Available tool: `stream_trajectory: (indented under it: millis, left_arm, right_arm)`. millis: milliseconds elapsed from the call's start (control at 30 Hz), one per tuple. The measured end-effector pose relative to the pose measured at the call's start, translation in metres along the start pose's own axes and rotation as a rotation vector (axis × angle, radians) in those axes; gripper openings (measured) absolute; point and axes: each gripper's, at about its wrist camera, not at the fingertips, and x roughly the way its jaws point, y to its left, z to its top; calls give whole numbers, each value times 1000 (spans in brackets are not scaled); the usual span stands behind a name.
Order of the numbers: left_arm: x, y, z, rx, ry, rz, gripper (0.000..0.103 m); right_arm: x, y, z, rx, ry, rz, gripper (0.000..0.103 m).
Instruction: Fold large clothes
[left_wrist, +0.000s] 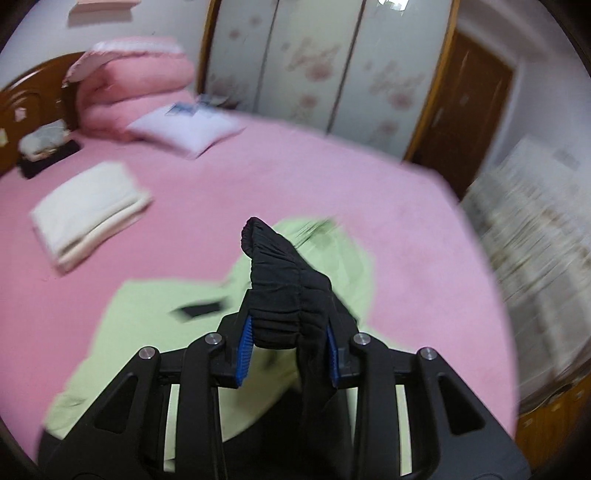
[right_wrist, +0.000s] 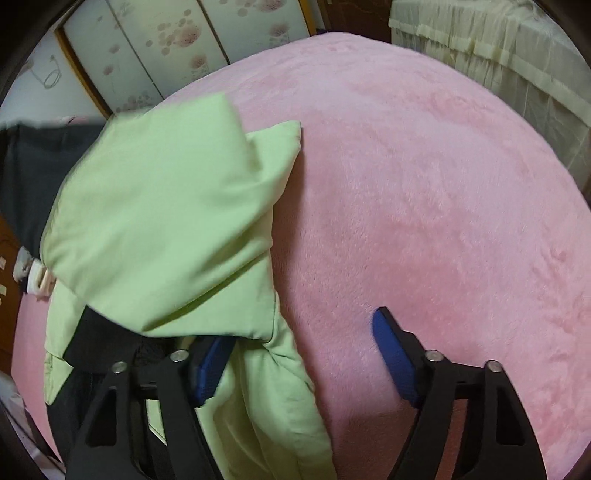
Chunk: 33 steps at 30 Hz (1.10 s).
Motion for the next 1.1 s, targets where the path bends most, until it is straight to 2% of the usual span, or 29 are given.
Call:
stream_trajectory:
  millis: [100, 167, 233, 267, 300, 333, 400, 500, 533, 567, 700, 833, 933, 1000, 1100]
  left_arm:
    - [31, 34, -39, 3, 142, 105, 28]
    - [48, 55, -70, -22, 245, 141, 28]
    - [59, 70, -94, -60, 312, 156, 28]
    - [62, 76, -106, -80, 331, 165, 28]
    - [57, 75, -126, -92, 336, 164, 28]
    - [56, 79, -131, -110, 338, 158, 28]
    - [60, 84, -136, -140, 341, 142, 28]
    - [64, 84, -137, -151, 337, 126, 28]
    - [65, 83, -136, -142, 333, 126, 28]
    - [68, 81, -135, -125, 329, 130, 28]
    - [79, 82, -134, -82, 357, 170, 29]
    - [95, 93, -143, -80, 401, 174, 31]
    - [96, 106, -144, -115, 419, 207, 40]
    - [90, 114, -142, -134, 418, 247, 42]
    - [77, 122, -135, -141, 415, 285, 44]
  right_arm:
    - [-3, 7, 2, -55, -36, -6, 64]
    - [-6, 14, 2, -99, -52, -6, 60]
    - [-11, 19, 2, -154, -69, -7, 53]
    - [-13, 22, 2, -175, -74, -1, 47]
    - [-14, 26, 3, -189, -75, 6, 43]
    - [-16, 27, 1, -205, -74, 10, 41]
    - [-21, 33, 1, -234, -71, 28, 24]
    - [-27, 46, 8, -270, -57, 22, 12]
    - [-28, 43, 7, -261, -51, 26, 10]
    - [-26, 43, 13, -240, -47, 31, 10]
    - [-4, 17, 19, -6, 15, 71, 10]
    - [15, 5, 17, 108, 102, 62, 13]
    - [10, 11, 18, 87, 120, 15, 24]
    - [-1, 14, 18, 50, 110, -28, 36]
    - [-21, 20, 18, -12, 94, -63, 38]
